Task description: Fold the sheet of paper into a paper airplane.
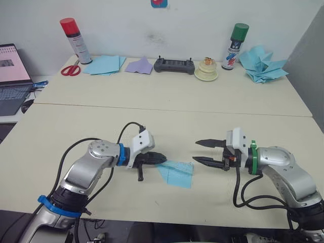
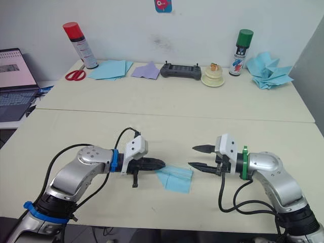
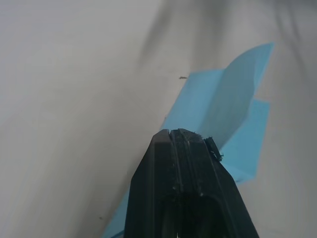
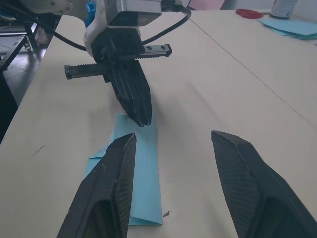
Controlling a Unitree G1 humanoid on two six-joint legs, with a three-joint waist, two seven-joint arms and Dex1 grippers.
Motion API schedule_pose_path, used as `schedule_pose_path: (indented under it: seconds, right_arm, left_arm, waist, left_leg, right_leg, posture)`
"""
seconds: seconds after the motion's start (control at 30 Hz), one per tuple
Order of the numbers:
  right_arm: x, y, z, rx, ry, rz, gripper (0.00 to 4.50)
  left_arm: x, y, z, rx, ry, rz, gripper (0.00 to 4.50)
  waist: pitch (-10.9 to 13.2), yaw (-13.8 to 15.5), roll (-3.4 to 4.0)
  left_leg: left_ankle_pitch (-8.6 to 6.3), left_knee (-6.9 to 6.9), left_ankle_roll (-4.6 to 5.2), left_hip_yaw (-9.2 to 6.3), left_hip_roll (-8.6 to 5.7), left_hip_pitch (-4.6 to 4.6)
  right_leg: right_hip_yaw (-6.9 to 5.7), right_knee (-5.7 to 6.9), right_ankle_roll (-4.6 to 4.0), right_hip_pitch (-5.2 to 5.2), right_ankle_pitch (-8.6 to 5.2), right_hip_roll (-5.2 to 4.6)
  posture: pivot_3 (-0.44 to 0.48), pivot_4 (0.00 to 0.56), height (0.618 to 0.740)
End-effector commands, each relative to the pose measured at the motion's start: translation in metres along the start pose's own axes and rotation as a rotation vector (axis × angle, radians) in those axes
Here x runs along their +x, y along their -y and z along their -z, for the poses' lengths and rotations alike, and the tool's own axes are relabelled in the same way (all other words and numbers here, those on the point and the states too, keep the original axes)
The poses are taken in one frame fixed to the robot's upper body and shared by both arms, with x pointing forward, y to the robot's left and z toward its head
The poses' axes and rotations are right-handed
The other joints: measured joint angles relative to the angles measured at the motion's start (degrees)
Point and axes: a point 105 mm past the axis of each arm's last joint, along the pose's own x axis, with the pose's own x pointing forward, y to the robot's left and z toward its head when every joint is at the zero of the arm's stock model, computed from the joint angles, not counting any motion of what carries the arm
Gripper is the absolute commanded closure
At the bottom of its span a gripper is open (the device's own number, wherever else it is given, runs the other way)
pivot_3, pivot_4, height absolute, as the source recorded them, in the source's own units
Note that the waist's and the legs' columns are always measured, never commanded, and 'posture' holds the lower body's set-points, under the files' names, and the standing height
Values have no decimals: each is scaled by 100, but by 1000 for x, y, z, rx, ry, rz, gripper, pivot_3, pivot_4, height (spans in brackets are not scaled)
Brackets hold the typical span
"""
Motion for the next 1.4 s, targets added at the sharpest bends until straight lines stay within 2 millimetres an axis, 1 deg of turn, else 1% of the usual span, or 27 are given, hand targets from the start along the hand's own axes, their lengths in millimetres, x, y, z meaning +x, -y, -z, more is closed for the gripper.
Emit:
schedule_pose_path:
  seconds: [0.03, 0.13, 0.27, 0.4, 0.5, 0.57, 0.67, 0.77, 0.9, 1.0, 1.13, 1.2, 1.27, 1.33, 1.4]
  right_arm:
    - [0, -5, 7, -49, -63, 0, 2002]
    - [2, -4, 16, -31, -102, 24, 2002]
    - [8, -4, 15, 5, -86, 31, 2002]
    - [29, -9, 17, 28, -57, -5, 2002]
    - [42, -11, 21, 32, -56, -43, 2625]
    - [52, -10, 29, 42, -86, -49, 3298]
    - [59, -8, 47, 53, -178, -36, 4421]
    - [58, -14, 62, 76, -249, -73, 4471]
    - [49, -21, 78, 89, -341, -106, 4471]
    - [45, -19, 82, 93, -356, -89, 4471]
    - [44, -19, 82, 94, -354, -80, 4471]
    - [44, -19, 81, 93, -350, -76, 4471]
    - [44, -19, 81, 92, -347, -75, 4471]
    - [45, -19, 80, 90, -343, -75, 4471]
    - [45, -18, 80, 89, -340, -74, 4471]
  left_arm:
    - [8, 14, 4, 35, -23, 48, 4470]
    - [10, 14, 18, 48, -74, 47, 4470]
    - [12, 15, 29, 58, -106, 49, 4470]
    - [13, 12, 33, 50, -107, 31, 4470]
    - [11, 8, 33, 55, -106, 25, 4500]
    - [10, 6, 32, 60, -106, 20, 4500]
    - [9, 2, 31, 73, -104, 8, 4500]
    - [7, 0, 30, 79, -101, -3, 4500]
    - [1, -5, 32, 72, -101, -38, 4500]
    - [-9, -17, 34, 48, -101, -103, 4500]
    - [-25, -29, 44, 25, -128, -177, 4500]
    - [-30, -34, 45, 16, -123, -207, 4500]
    - [-31, -36, 39, 6, -82, -218, 4500]
    - [-25, -34, 17, -5, 25, -201, 4500]
    - [-21, -29, 3, 9, 79, -175, 4500]
  waist:
    - [0, -1, 0]
    - [0, -1, 0]
    - [0, -1, 0]
    - [-2, -3, 1]
    - [-2, -4, 1]
    - [-2, -5, 1]
    - [-2, -5, 1]
    - [-2, -4, 1]
    - [-14, -5, 3]
    - [-17, -7, 3]
    - [-23, -7, 5]
    - [-25, -7, 6]
    - [-26, -6, 5]
    - [-26, -5, 5]
    - [-26, -1, 4]
  left_leg:
    - [0, -1, 0, 0, 0, 0]
    - [0, -1, 0, 0, 0, 1]
    - [0, -1, 0, 0, 1, 5]
    - [0, -1, 0, 1, 0, 7]
    - [0, -1, 0, 1, 1, 9]
    - [0, -1, 0, 2, 0, 9]
    - [1, -1, 0, 2, 1, 10]
    - [1, -1, -1, 1, 1, 10]
    - [1, -1, -1, 1, 1, 12]
    - [1, -2, 0, 1, 1, 19]
    - [1, -3, 0, -1, 1, 23]
    - [1, -3, 0, 1, 1, 24]
    - [1, -3, 0, 2, 1, 23]
    - [1, -2, 0, 2, 1, 22]
    - [1, -2, 0, 2, 1, 19]
  right_leg:
    - [0, 0, 0, 0, 0, 0]
    - [0, 0, 1, -1, -1, 0]
    - [0, 1, 7, 2, -4, 1]
    - [1, 1, 9, 3, -5, 1]
    - [0, 1, 11, 5, -6, 1]
    - [2, 2, 12, 5, -6, 1]
    - [1, 2, 12, 5, -6, 1]
    - [0, 3, 10, 4, -5, 1]
    - [1, 3, 12, 6, -6, 2]
    - [0, 3, 20, 11, -11, 2]
    - [0, 4, 21, 13, -11, 3]
    - [2, 4, 22, 13, -12, 2]
    - [3, 4, 22, 13, -12, 2]
    - [3, 3, 22, 13, -12, 2]
    - [1, 4, 22, 12, -12, 2]
  posture:
    - [0, 150, 740]
    - [0, 150, 740]
    - [0, 150, 740]
    - [0, 150, 740]
    - [0, 150, 740]
    - [0, 150, 740]
    - [0, 150, 740]
    - [0, 150, 740]
    - [0, 150, 740]
    - [0, 150, 740]
    - [0, 150, 740]
    - [0, 150, 740]
    - [0, 150, 740]
    - [0, 150, 740]
    - [0, 150, 740]
